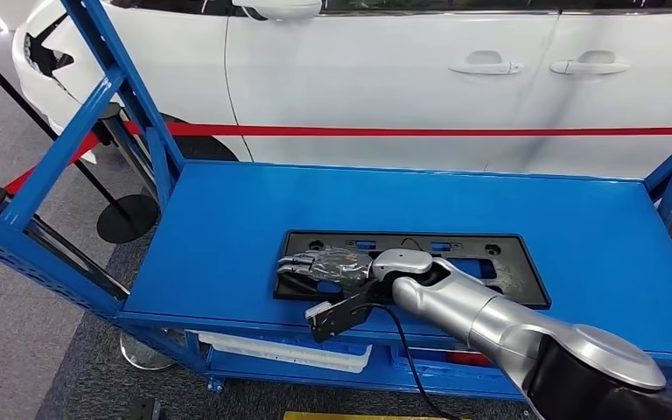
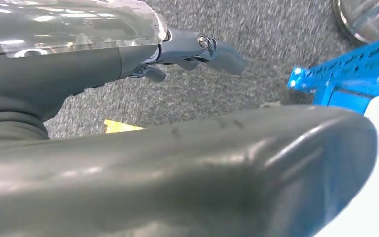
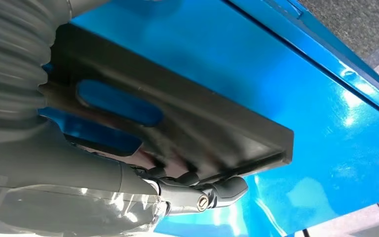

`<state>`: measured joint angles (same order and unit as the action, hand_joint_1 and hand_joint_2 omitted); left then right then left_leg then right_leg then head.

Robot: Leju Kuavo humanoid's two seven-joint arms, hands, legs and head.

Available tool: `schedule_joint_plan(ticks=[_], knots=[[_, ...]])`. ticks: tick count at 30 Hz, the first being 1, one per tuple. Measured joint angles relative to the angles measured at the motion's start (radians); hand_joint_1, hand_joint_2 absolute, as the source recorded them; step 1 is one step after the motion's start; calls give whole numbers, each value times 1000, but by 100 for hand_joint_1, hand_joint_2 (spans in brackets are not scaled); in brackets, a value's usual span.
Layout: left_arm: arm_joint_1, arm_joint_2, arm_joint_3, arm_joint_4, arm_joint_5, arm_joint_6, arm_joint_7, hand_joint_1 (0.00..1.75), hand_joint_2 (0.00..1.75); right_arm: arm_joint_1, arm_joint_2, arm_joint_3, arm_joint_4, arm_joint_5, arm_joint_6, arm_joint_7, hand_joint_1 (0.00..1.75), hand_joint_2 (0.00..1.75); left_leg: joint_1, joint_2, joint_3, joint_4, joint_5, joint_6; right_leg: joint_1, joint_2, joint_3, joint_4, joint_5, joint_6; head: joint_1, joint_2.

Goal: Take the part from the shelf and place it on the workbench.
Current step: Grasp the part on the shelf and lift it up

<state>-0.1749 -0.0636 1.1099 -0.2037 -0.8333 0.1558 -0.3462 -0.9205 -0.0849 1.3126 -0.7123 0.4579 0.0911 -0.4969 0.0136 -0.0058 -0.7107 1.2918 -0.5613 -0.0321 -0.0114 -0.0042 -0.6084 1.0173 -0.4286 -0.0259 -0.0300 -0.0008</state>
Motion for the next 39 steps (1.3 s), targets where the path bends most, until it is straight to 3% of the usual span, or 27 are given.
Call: schedule_joint_plan(ticks=[1, 3, 5, 8, 10, 13, 14, 15, 16, 17, 19, 21, 25, 27, 29, 30, 31, 33, 35, 36, 39], knots=[[1, 3, 2, 0, 3, -1, -3, 0, 0, 0, 9, 1, 12, 0, 0, -3, 0, 175, 0, 0, 12, -24, 22, 0, 0, 2, 1, 1, 0, 0, 0, 0], [1, 9, 5, 0, 5, -3, -8, 0, 0, 0, 27, 3, 35, -2, -2, -9, 0, 175, 0, 1, 76, -155, 84, 5, 0, 7, 2, 4, -1, 2, 0, 0], [1, 11, 5, 0, 3, -4, -10, 0, 0, 1, 41, 3, 56, -8, -14, -14, 0, 175, -4, 2, 127, -258, 113, 15, 3, 12, 1, 7, -2, 10, 1, 0], [6, 10, 5, 0, -1, -4, -10, 0, 0, 3, 53, 3, 80, -15, -35, -15, 0, 175, -6, 2, 136, -279, 117, 33, 4, 15, 2, 2, 2, 27, 1, 0], [8, 8, 5, 0, -5, -4, -7, 0, 0, 7, 58, 3, 94, -17, -67, -16, 0, 175, -1, 4, 140, -288, 126, 45, 4, 13, -6, 22, -14, 37, 2, 0], [15, 4, 5, 0, -10, -6, 1, 0, 0, 30, 67, -7, 118, -22, -186, -16, 0, 175, 1, 6, 137, -295, 133, 54, 0, 11, -79, 183, -107, 45, 4, 0], [20, 2, 5, 0, -11, -8, 3, 0, 0, 43, 70, -16, 125, -25, -240, -16, 0, 175, 1, 6, 136, -294, 133, 55, -1, 10, -106, 242, -130, 47, 4, 0], [26, -1, 5, 0, -14, -10, 3, 0, 0, 58, 74, -28, 131, -27, -295, -16, 0, 175, 1, 6, 135, -294, 133, 55, -3, 10, -119, 271, -134, 48, 4, 0], [31, -4, 5, 0, -17, -12, 5, 0, 0, 72, 78, -42, 135, -29, -347, -16, 0, 175, 1, 5, 135, -293, 133, 54, -5, 9, -113, 262, -119, 49, 4, 0], [37, -9, 4, 0, -22, -15, 8, 0, 0, 84, 83, -58, 137, -27, -396, -14, 0, 175, 1, 4, 135, -292, 132, 53, -6, 9, -88, 217, -90, 48, 4, 0], [46, -21, 1, 0, -35, -20, 20, 0, 0, 109, 95, -94, 138, -11, -491, -4, 0, 175, -1, 2, 133, -286, 129, 46, -6, 9, -18, 84, -35, 44, 4, 0], [54, -34, -4, 0, -48, -24, 33, 0, 0, 145, 109, -126, 137, 24, -572, 20, 0, 175, -4, 0, 131, -281, 125, 35, -2, 10, 17, 14, -20, 36, 4, 0], [69, -54, -18, 0, -66, -25, 54, 0, 0, 215, 140, -165, 127, 110, -646, 81, 0, 175, 2, -1, 123, -264, 109, 10, 1, 10, 20, -1, -17, 11, 3, 0], [72, -61, -22, 1, -73, -26, 64, 0, 0, 232, 153, -182, 123, 148, -651, 105, 0, 175, 4, 0, 86, -178, 56, 2, -1, 8, 22, -5, -14, 1, 1, 0], [76, -67, -27, 2, -81, -28, 73, 0, 0, 244, 162, -198, 122, 179, -652, 123, 0, 175, 5, 0, 26, -49, 0, -3, 2, 7, 22, -5, -16, -4, 0, 0], [78, -69, -29, 2, -85, -30, 77, 0, 0, 248, 165, -205, 122, 191, -649, 128, 0, 175, 5, 0, 9, -12, -6, -3, 4, 6, 22, -4, -16, -5, 0, 0], [81, -70, -32, 2, -87, -31, 79, 0, 0, 251, 168, -213, 122, 203, -645, 130, 0, 175, 5, 0, 8, -9, 5, -2, 5, 7, 23, -4, -17, -5, 0, 0], [83, -72, -37, 2, -89, -33, 80, 0, 0, 254, 173, -233, 122, 224, -630, 125, 0, 175, 5, 1, 57, -112, 71, 5, 7, 8, 27, -2, -19, -5, 0, 0], [81, -73, -40, 2, -90, -34, 77, 0, 0, 254, 177, -257, 122, 240, -613, 115, 0, 175, 0, 1, 116, -234, 114, 17, 11, 9, 28, 0, -22, 1, 0, 0], [81, -73, -42, 2, -91, -34, 76, 0, 0, 254, 179, -267, 122, 249, -604, 110, 0, 175, -3, 1, 130, -266, 120, 22, 11, 9, 27, 1, -22, 5, 1, 0], [81, -74, -43, 2, -90, -37, 71, 0, 0, 252, 183, -291, 122, 279, -583, 96, 0, 175, -6, 1, 137, -286, 122, 34, 8, 8, 25, 1, -22, 22, 1, 0]])
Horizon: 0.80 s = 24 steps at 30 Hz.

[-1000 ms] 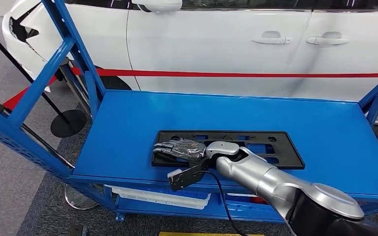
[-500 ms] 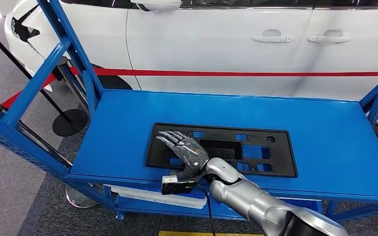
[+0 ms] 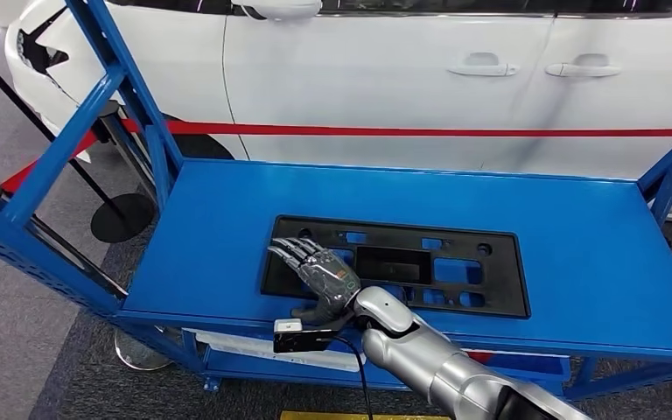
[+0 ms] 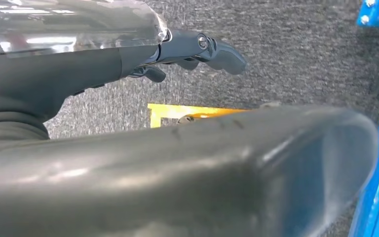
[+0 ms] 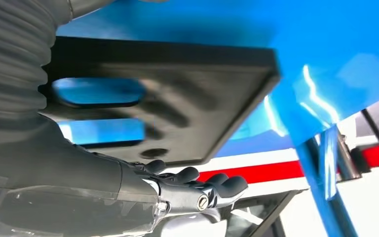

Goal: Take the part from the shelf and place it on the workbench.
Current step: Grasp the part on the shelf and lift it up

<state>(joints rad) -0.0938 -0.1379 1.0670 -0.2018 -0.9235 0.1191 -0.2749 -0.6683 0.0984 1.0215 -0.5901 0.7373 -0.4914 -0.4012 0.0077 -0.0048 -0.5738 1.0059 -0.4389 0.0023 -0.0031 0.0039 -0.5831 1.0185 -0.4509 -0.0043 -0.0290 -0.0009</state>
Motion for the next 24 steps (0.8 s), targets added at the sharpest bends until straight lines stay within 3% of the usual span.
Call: schedule_joint_plan(ticks=[2, 5, 6, 7, 8, 10, 12, 15, 17, 20, 21, 22, 23, 24], knots=[[-1, -1, 0, 0, 1, -1, -2, 0, 0, -3, 3, -12, 0, 10, 11, -6, 0, 175, 5, 1, 5, -11, 7, 11, -1, 0, -13, 34, -25, 11, 1, 0], [-5, -2, 0, 0, 3, -2, -3, 0, 0, -4, 3, -22, 1, 15, 23, -15, 0, 175, 6, 2, 3, -14, 10, 19, -7, 0, -96, 206, -112, 23, 2, 0], [-5, -2, 0, 0, 3, -2, -3, 0, 0, -3, 3, -24, 2, 15, 25, -18, 0, 175, 6, 2, 2, -13, 10, 19, -9, 0, -119, 251, -124, 27, 2, 0], [-4, -2, 0, 0, 3, -2, -4, 0, 0, -3, 3, -27, 4, 15, 27, -23, 0, 175, 6, 2, 2, -12, 10, 18, -12, -1, -127, 264, -116, 29, 2, 0], [-4, -3, 0, 0, 4, -2, -5, 0, 0, -3, 3, -31, 4, 15, 28, -30, 0, 175, 7, 1, 2, -9, 9, 17, -16, -2, -116, 239, -91, 31, 2, 0], [-4, -6, 0, 0, 4, -2, -7, 0, 0, -7, 5, -41, 5, 14, 24, -48, 0, 175, 7, -1, 1, -1, 3, 9, -20, -3, -57, 119, -27, 32, 2, 0], [-5, -9, 0, 0, 4, -2, -10, 0, 0, -11, 9, -53, 6, 22, 8, -58, 0, 175, 5, -3, -5, 9, -3, -3, -18, -1, -18, 32, -1, 24, 2, 0], [-3, -12, 0, 0, 4, -2, -10, 0, 0, -12, 18, -61, 5, 60, -43, -47, 0, 175, 6, -2, -9, 11, -5, -21, -13, 1, -17, 16, -1, 3, 1, 0], [-2, -15, 0, 0, 3, -2, -9, 0, 0, -10, 25, -62, 1, 113, -95, -20, 0, 175, 10, -1, -21, 40, -28, -31, -14, 1, -16, 11, 2, -11, 1, 0], [0, -17, 0, 0, 1, -2, -6, 0, 0, 1, 33, -62, -15, 202, -166, 28, 0, 175, 11, -1, -97, 211, -115, -37, -12, -3, -15, 9, 3, -22, 1, 0], [1, -18, 0, 0, 1, -3, -5, 0, 0, 8, 34, -62, -21, 224, -180, 40, 0, 175, 11, -1, -121, 263, -131, -38, -10, -3, -15, 9, 2, -23, 1, 0], [3, -20, 0, 1, 0, -3, -4, 0, 0, 14, 34, -62, -26, 243, -189, 51, 0, 175, 11, -1, -133, 286, -129, -38, -8, -3, -15, 9, 2, -24, 1, 0], [4, -21, 0, 1, -1, -4, -3, 0, 0, 20, 34, -62, -33, 261, -194, 61, 0, 175, 11, -1, -127, 271, -109, -36, -7, -3, -14, 10, 1, -24, 1, 0], [4, -21, 0, 1, -3, -5, -3, 0, 0, 24, 34, -62, -42, 279, -197, 70, 0, 175, 11, 0, -104, 219, -75, -32, -6, -1, -13, 10, 1, -24, 1, 0]])
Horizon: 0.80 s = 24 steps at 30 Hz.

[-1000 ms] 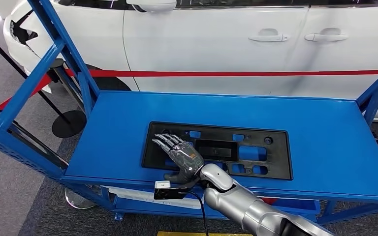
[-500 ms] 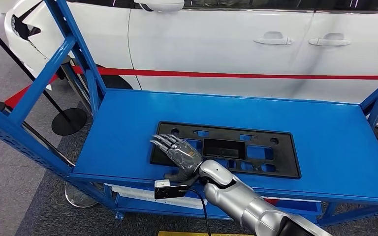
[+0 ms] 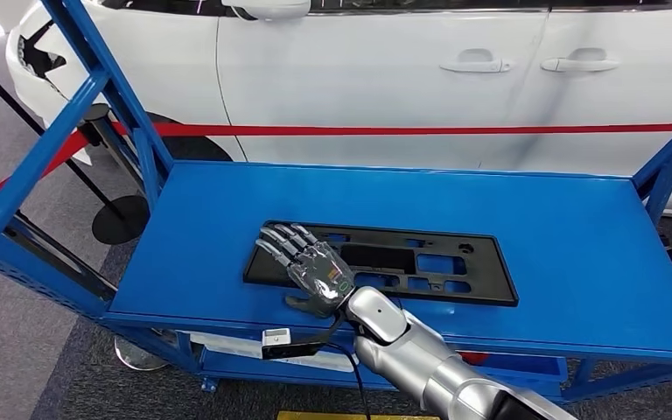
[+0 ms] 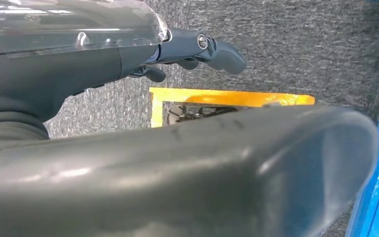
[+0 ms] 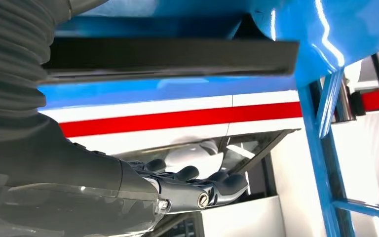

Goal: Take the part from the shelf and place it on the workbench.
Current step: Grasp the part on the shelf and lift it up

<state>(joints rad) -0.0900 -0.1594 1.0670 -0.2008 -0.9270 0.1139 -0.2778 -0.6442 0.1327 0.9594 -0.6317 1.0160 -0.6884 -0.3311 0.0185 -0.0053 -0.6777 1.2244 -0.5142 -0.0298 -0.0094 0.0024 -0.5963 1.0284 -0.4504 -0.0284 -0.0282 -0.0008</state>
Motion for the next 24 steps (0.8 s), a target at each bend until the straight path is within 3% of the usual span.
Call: schedule_joint_plan(ticks=[2, 3, 6, 8, 9, 11, 13, 14, 15, 16, 18, 22, 24], knots=[[-1, -1, 0, 0, -3, -2, -1, 0, 0, 4, 0, 0, -21, 29, -4, 13, 0, 175, -3, 1, 61, -134, 57, 11, 2, 2, 1, 1, -2, 3, 0, 0], [-2, -1, 0, 0, -4, -3, -3, 0, 0, 6, 0, 0, -30, 41, -5, 17, 0, 175, -5, 1, 81, -178, 69, 16, 4, 3, 0, 1, -2, 7, 0, 0], [-1, -3, 0, 0, -4, -9, -17, 0, 0, 12, -4, 0, -57, 73, 21, 21, 0, 175, -10, 0, 94, -207, 70, 27, 5, 2, -1, -2, -1, 23, 1, 0], [-1, -3, 0, 0, -4, -11, -27, 0, 0, 14, -11, 0, -77, 91, 48, 18, 0, 175, -6, 1, 100, -219, 76, 38, 4, 2, -6, 17, -16, 34, 1, 0], [-1, -3, 0, 0, -3, -12, -30, 0, 0, 14, -14, 0, -84, 96, 59, 16, 0, 175, -3, 2, 103, -225, 79, 44, 4, 2, -21, 51, -38, 39, 2, 0], [-3, -3, 0, 0, 1, -13, -38, 0, 0, 14, -23, 0, -90, 104, 88, 8, 0, 175, -3, 3, 103, -227, 81, 50, 1, 2, -79, 171, -99, 45, 3, 0], [-4, -3, 0, 0, 8, -15, -48, 0, 0, 15, -35, 2, -90, 112, 127, -7, 0, 175, -4, 2, 103, -226, 80, 51, -2, 1, -126, 261, -123, 49, 3, 0], [-4, -2, 0, 0, 11, -16, -53, 0, 0, 13, -41, 3, -89, 114, 146, -16, 0, 175, -4, 2, 104, -226, 80, 50, -4, 1, -126, 255, -107, 50, 3, 0], [-5, -2, 0, 0, 14, -18, -57, 0, 0, 10, -46, 5, -87, 115, 161, -25, 0, 175, -4, 1, 104, -224, 79, 49, -6, 0, -106, 213, -75, 50, 3, 0], [-7, -2, 0, 0, 16, -21, -60, 0, 0, 4, -51, 8, -85, 114, 175, -33, 0, 175, -4, 1, 104, -221, 76, 46, -8, 0, -75, 148, -39, 49, 3, 0], [-10, -1, 1, 0, 19, -26, -64, 0, 0, -10, -60, 14, -79, 105, 200, -49, 0, 175, -8, -1, 99, -210, 71, 37, -7, -1, -24, 37, 2, 43, 2, 0], [-14, 3, 2, 0, 20, -32, -67, 0, 0, -39, -78, 39, -58, 78, 257, -75, 0, 175, -9, 0, 97, -205, 64, 16, -3, 2, -13, 4, 6, 22, 1, 0], [-15, 5, 2, 0, 20, -33, -67, 0, 0, -58, -85, 53, -44, 69, 274, -80, 0, 175, -7, 1, 81, -161, 32, 6, -6, 1, -9, -2, 9, 11, 1, 0]])
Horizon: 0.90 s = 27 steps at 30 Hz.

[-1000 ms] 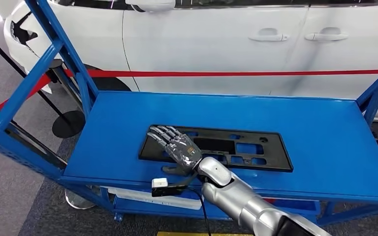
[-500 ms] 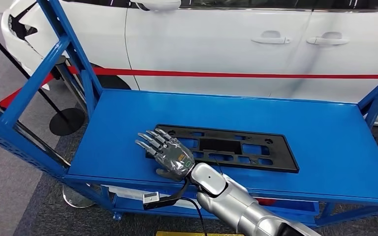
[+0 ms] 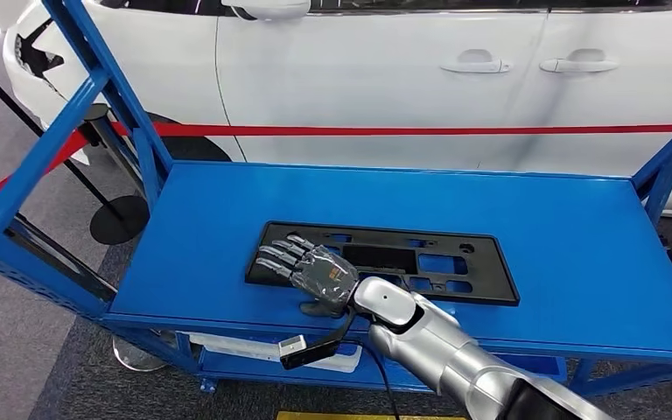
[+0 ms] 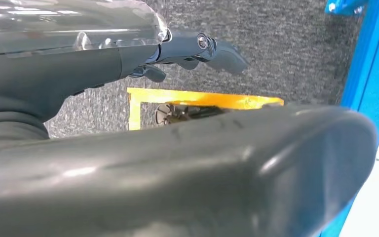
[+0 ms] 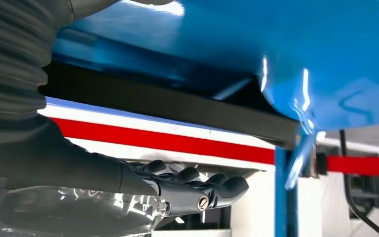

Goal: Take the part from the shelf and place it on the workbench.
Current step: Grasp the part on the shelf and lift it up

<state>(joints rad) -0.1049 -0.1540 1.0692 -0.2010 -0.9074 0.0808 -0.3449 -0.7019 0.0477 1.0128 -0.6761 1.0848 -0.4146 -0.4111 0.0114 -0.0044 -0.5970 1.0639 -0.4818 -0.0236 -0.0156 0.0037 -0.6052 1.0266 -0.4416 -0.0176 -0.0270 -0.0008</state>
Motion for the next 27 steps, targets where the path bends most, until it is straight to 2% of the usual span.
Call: schedule_joint_plan(ticks=[3, 4, 5, 6, 8, 10, 13, 15, 16, 18, 19, 20, 21, 24, 25, 27], knots=[[2, 2, 1, 0, 1, 0, 0, 0, 0, -19, -10, 20, 23, -9, 18, -7, 0, 175, 1, 0, -79, 178, -86, -7, 1, -3, 1, -1, 0, -8, -1, 0], [3, 2, 1, 0, 3, 0, 0, 0, 0, -25, -13, 26, 30, -11, 25, -7, 0, 175, 1, 0, -96, 217, -95, -8, 2, -2, 2, -1, 0, -8, -1, 0], [5, 2, 1, 0, 4, 0, 0, 0, 0, -33, -17, 32, 39, -12, 33, -6, 0, 175, 1, 0, -98, 224, -87, -7, 2, -2, 3, -1, 0, -8, -1, 0], [7, 2, 2, 0, 6, 0, -1, 0, 0, -41, -19, 39, 47, -15, 40, -4, 0, 175, 1, 0, -81, 192, -62, -5, 3, -1, 5, -1, 0, -8, 0, 0], [8, 3, 2, 0, 8, 0, -3, 0, 0, -57, -22, 49, 63, -17, 46, 4, 0, 175, 0, 1, -12, 58, 0, 4, 3, 0, 10, -1, -1, -6, 0, 0], [7, 3, 3, 0, 9, 0, -6, 0, 0, -72, -25, 58, 79, -16, 36, 22, 0, 175, -5, 1, 35, -37, 24, 15, 5, -1, 12, -1, -1, 3, 0, 0], [11, 3, 6, 0, 9, 0, -11, 0, 0, -91, -31, 76, 107, 3, 10, 71, 0, 175, -8, 1, 42, -57, 29, 31, 4, -1, 14, -6, 4, 22, 0, 0], [13, 2, 8, 0, 8, -2, -16, 0, 0, -102, -37, 92, 125, 35, -2, 125, 0, 175, -4, 4, 44, -68, 40, 43, 4, -1, 3, 21, -17, 32, 1, 0], [12, 2, 8, 0, 7, -3, -17, 0, 0, -106, -40, 101, 134, 54, -3, 161, 0, 175, -2, 5, 44, -72, 45, 48, 3, -1, -16, 63, -44, 35, 2, 0], [12, 1, 8, 0, 5, -6, -18, 0, 0, -113, -45, 121, 153, 88, 1, 232, 0, 175, -3, 7, 39, -72, 48, 53, 3, -1, -73, 188, -111, 40, 3, 0], [12, 1, 8, 0, 4, -8, -17, 0, 0, -116, -46, 129, 161, 100, 6, 262, 0, 175, -4, 7, 38, -72, 49, 54, 2, -1, -94, 238, -130, 41, 3, 0], [13, 1, 8, 0, 3, -10, -17, 0, 0, -118, -47, 135, 167, 107, 11, 283, 0, 175, -4, 7, 37, -72, 50, 55, 2, -1, -102, 260, -131, 42, 3, 0], [13, 1, 8, 0, 3, -11, -16, 0, 0, -122, -48, 140, 173, 110, 19, 301, 0, 175, -4, 7, 37, -72, 50, 54, 2, -1, -88, 241, -113, 41, 3, 0], [12, -2, 8, 0, -2, -12, -14, 0, 0, -138, -48, 150, 189, 117, 44, 342, 0, 175, -6, 5, 39, -69, 52, 48, 6, -2, 24, 43, -31, 27, 3, 0], [12, -4, 8, 0, -3, -12, -14, 0, 0, -143, -48, 151, 193, 120, 50, 354, 0, 175, -7, 4, 39, -68, 52, 44, 9, -2, 47, -2, -19, 22, 3, 0], [11, -5, 8, 0, -3, -12, -14, 0, 0, -150, -48, 154, 202, 126, 63, 373, 0, 175, -9, 2, 40, -68, 51, 32, 15, 0, 54, -23, -16, 15, 2, 0]])
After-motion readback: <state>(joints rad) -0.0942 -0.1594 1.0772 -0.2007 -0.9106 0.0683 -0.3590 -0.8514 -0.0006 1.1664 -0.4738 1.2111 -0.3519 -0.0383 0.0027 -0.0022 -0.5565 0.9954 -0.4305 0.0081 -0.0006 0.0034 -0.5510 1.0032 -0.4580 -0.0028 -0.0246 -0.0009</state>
